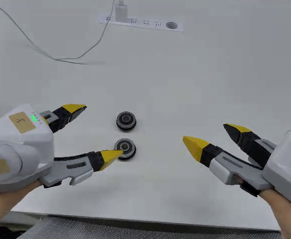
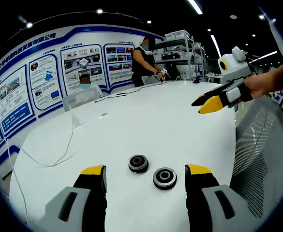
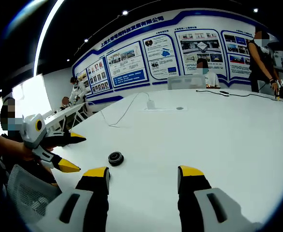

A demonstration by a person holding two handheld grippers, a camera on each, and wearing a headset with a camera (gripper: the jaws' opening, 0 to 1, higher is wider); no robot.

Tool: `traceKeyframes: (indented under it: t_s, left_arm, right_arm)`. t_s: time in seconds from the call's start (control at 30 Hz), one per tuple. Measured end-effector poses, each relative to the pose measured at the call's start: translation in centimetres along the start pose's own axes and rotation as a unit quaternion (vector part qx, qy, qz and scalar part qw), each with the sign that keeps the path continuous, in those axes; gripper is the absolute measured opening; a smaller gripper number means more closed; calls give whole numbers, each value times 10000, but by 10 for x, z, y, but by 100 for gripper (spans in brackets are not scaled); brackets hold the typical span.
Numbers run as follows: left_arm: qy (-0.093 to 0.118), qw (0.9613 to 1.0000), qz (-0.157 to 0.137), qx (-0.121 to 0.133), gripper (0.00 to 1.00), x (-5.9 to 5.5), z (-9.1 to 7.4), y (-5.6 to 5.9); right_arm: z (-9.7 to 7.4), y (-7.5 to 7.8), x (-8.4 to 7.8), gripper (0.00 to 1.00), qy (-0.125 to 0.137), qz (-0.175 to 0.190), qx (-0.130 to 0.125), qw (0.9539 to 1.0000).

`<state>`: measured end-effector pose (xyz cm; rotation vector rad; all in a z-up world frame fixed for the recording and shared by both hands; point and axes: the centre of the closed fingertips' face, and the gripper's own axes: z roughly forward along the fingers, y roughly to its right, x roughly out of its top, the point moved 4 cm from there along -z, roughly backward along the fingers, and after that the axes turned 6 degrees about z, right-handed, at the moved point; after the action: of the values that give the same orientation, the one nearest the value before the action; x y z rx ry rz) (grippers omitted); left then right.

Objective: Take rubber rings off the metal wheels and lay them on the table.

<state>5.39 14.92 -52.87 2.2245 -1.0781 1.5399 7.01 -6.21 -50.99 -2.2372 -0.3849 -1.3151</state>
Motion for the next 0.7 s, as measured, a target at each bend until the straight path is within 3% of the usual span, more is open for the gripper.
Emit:
traceKeyframes:
  t_s: [0.37, 0.5, 0.7]
  left_arm:
    - [-147, 9992, 354, -150, 52, -6, 21, 7]
    - [-173, 9987, 355, -317, 39, -11, 28, 12]
    - [-209, 9972, 478, -527, 32, -16, 33, 19]
  right_arm:
    - [3, -5, -7, 57, -152, 163, 124, 9997]
    - [4, -6, -6, 56, -146, 236, 155, 9995]
    - [5, -5, -8, 55, -176, 262, 142, 9994]
